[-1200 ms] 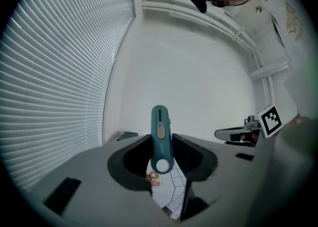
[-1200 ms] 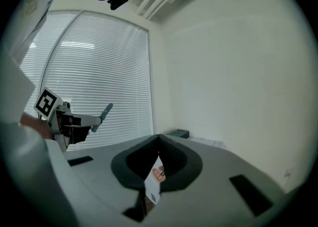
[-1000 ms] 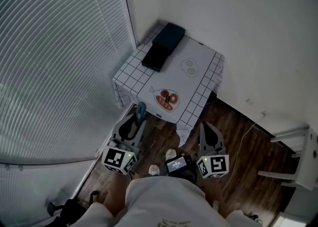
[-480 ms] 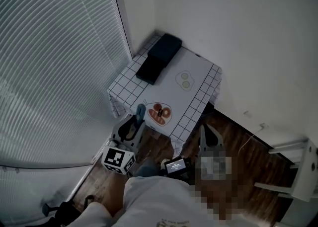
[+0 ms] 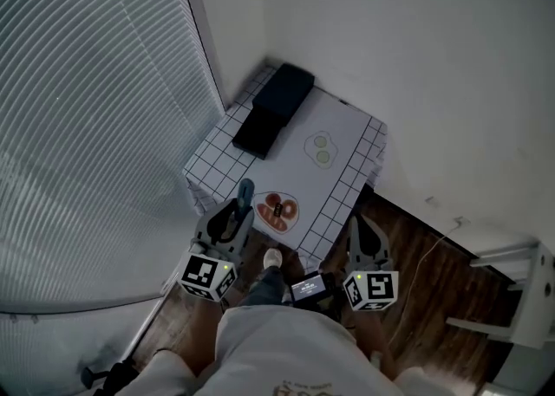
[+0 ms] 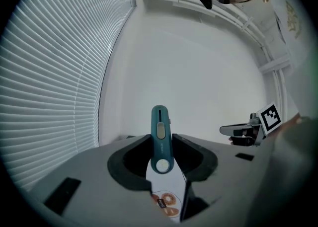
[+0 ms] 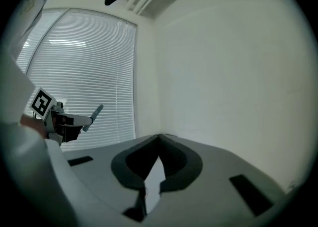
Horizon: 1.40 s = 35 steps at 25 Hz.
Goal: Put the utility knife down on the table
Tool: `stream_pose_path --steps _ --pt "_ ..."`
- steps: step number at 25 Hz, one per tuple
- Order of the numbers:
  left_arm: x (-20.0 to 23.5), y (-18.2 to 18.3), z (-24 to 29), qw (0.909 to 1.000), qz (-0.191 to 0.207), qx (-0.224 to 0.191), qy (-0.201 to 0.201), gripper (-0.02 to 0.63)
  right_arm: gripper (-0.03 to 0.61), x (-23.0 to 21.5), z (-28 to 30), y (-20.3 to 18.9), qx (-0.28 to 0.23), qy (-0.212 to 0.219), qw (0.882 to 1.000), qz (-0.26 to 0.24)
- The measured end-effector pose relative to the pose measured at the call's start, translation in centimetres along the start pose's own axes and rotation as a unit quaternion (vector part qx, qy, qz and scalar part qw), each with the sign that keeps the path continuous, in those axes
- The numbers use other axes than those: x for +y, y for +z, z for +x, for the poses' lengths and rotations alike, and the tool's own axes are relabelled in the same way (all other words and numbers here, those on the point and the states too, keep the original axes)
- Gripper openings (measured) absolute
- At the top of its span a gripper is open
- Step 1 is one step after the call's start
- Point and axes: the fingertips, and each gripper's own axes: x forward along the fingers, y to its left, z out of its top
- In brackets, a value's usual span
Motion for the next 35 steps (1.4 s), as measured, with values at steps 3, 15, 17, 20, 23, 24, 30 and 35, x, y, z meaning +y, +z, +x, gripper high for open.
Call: stream_pose_path --steps 3,15,17,20,23,24,30,35 --pt "0.7 0.4 1.8 1.0000 0.000 -0.003 -0.008 0.138 0.008 -0.6 1.5 0.2 0.001 -0.002 1.000 -0.005" --pt "3.8 0.3 7.3 0.9992 0.005 0.012 -0.039 0.138 0.008 -0.9 7.5 0.8 0.007 -0.006 1.000 -0.021" --pt "4.5 0.1 8.0 0.9991 0.001 0.014 -0.040 0.138 0.008 -1.0 8.2 0.6 0.010 -0.008 1.000 -0.020" --pt "5.0 -0.2 9.2 0.9988 -0.003 0.018 -0.047 0.138 0.008 -1.5 8.9 -0.1 0.019 -0.015 1.000 -0.019" --pt "5.0 -1.2 9.9 0.9978 -0.006 0.029 -0.059 0.138 0.008 -1.7 9.3 -0.7 0.027 -0.022 0.999 -0.017" --pt "5.1 -1.7 10.2 0.9975 -0.012 0.033 -0.061 0.138 0.008 -1.8 9.4 -0.9 0.028 -0.023 0.999 -0.017" --pt "5.5 -5.2 11.3 0.9949 -0.037 0.063 -0.069 0.138 0.008 -1.8 9.9 -2.9 0.047 -0.023 0.998 -0.017" --pt "5.4 -7.6 11.6 0.9918 -0.031 0.096 -0.079 0.138 0.008 -1.5 10.4 -4.6 0.070 -0.021 0.997 -0.020"
